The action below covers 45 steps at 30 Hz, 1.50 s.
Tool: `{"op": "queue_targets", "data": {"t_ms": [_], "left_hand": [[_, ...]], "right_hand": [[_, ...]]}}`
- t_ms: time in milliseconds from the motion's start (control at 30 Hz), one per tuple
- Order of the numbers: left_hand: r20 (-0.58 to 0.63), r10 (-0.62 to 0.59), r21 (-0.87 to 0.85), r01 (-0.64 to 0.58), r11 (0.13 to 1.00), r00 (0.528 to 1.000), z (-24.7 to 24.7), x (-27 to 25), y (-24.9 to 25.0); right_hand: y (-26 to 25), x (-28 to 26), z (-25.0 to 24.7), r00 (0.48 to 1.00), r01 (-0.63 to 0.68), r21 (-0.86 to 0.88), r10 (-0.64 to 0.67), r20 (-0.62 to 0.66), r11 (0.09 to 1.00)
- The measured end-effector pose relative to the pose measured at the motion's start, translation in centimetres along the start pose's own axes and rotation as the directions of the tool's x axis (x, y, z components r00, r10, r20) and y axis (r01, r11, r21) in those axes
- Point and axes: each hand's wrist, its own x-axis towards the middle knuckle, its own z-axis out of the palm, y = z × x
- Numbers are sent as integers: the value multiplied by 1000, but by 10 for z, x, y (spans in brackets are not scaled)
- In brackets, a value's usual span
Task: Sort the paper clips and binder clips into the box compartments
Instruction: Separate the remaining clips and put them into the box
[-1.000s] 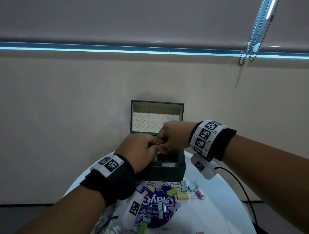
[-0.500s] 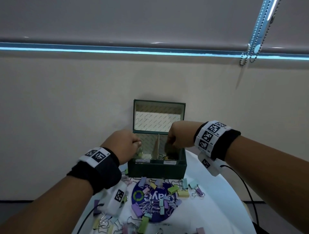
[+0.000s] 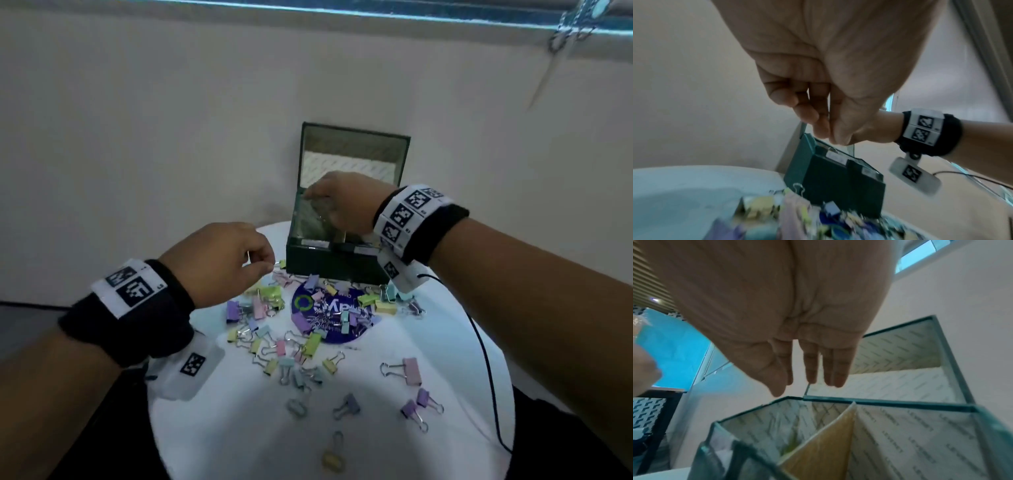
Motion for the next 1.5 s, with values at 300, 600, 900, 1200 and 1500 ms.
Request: {"op": "queue_targets", "data": {"t_ms": [300, 600, 900, 1200, 1500], "left_hand": [[301, 218, 38, -240, 970, 928, 28, -76, 26], [473, 268, 246, -417, 875, 840, 51, -77, 60], [164, -87, -229, 124, 966, 983, 21, -86, 48], [518, -155, -625, 497, 602, 841, 24, -65, 54], [374, -57, 325, -73, 943, 926, 49, -60, 73]], "right_hand": [[-20, -129, 34, 967, 208, -22, -202, 157, 978], [-46, -181, 88, 909, 279, -30, -255, 329, 960], [-25, -180, 58, 972, -217, 608, 110, 209, 764], [-44, -158, 64, 981, 42, 43, -50, 188, 998], [-41, -138, 87, 965, 110, -74, -88, 248, 991]]}}
